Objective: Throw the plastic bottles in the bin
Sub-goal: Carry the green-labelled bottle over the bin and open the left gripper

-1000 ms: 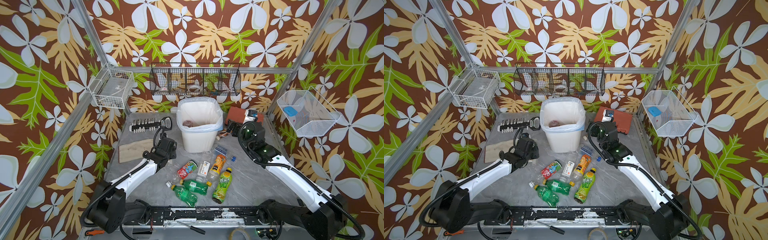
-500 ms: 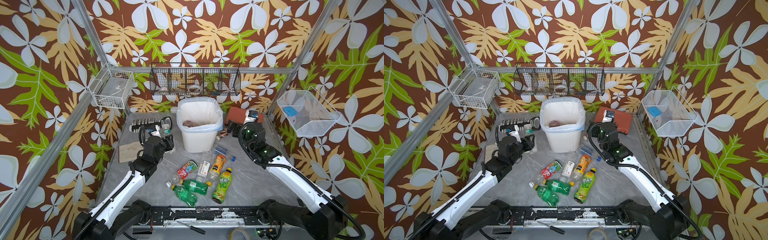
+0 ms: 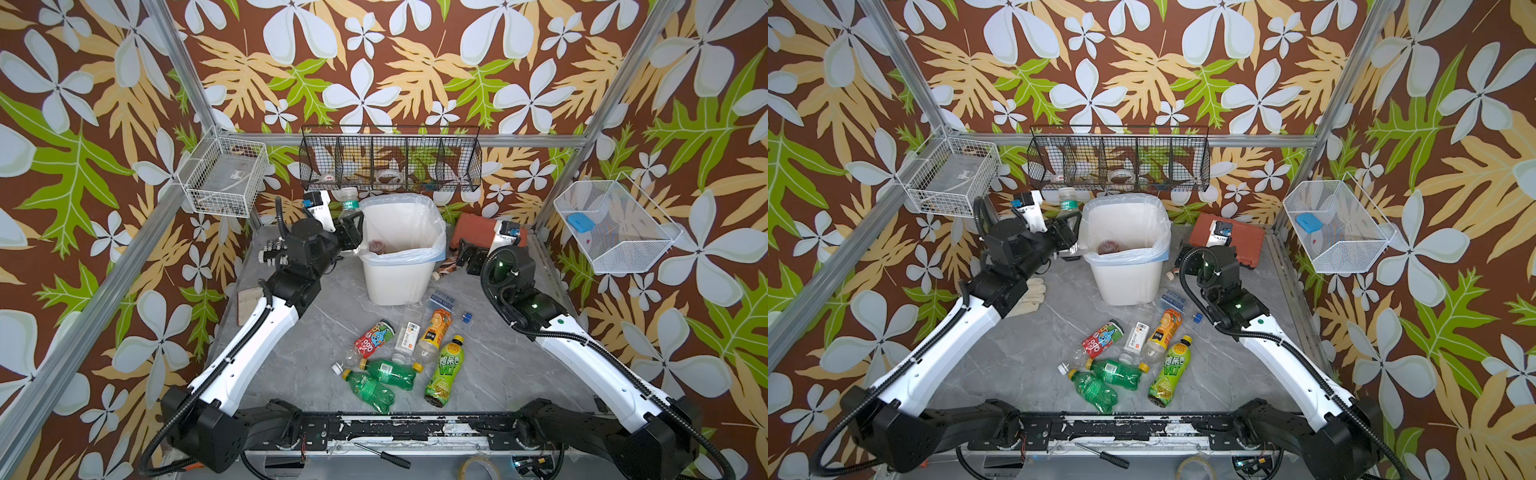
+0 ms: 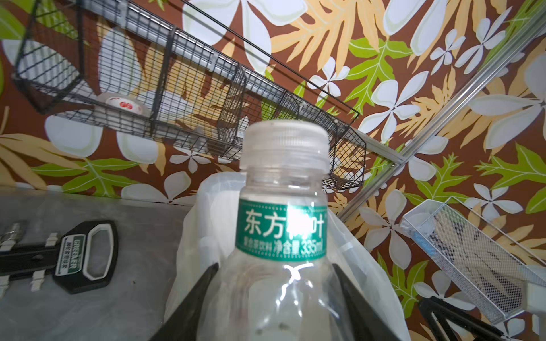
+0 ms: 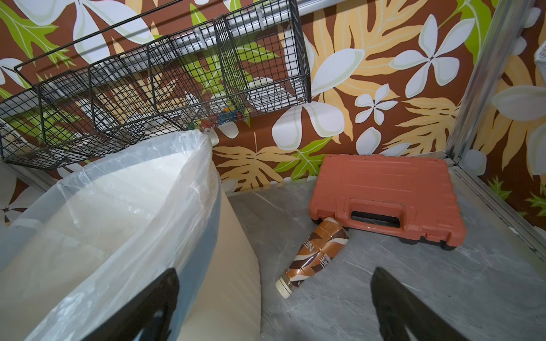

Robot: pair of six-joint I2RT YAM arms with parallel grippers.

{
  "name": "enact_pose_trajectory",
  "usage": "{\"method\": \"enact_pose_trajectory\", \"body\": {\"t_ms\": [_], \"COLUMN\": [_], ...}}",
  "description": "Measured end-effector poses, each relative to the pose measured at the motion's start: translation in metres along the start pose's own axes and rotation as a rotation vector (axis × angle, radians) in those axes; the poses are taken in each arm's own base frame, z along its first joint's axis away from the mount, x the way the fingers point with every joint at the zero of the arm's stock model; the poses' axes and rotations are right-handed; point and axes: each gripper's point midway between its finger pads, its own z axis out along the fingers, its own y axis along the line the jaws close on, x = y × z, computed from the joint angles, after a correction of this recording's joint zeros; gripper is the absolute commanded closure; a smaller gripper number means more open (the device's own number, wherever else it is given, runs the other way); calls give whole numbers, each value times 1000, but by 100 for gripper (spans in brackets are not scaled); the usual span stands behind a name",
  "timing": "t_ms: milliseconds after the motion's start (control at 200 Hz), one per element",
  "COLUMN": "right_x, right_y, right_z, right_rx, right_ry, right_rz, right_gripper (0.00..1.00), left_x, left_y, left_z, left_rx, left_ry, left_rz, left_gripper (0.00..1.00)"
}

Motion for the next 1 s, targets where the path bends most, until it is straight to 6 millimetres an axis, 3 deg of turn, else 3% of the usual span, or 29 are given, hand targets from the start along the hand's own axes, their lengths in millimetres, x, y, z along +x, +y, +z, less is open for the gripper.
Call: {"method": "enact_pose_trajectory", "body": {"t_ms": [155, 275, 405, 721, 866, 1001], "right_x": [-2, -5, -7, -6, -6, -5], "right_y": [-5, -6, -8, -9, -8, -9], "right_z": [-6, -9, -10, -8, -8, -7], "right_rx": [12, 19, 27, 34, 34, 35], "right_ry": [-12, -22, -27, -24, -23, -20], "right_rz": [0, -1, -3, -21, -22, -25], "right_gripper": [0, 0, 0, 0, 0, 1], "left_x": [1, 18, 31, 35, 34, 32], "left_y": [-21, -11, 2, 11, 15, 17], "left_z": [45, 68, 77, 83, 82, 81], "left_rx": [28, -16, -68, -104, -131, -145], "left_ry": [45, 98, 136, 138, 137, 133], "left_rz": [30, 43, 54, 61, 71, 78], "left_gripper": [60, 60, 60, 59, 37, 7]}}
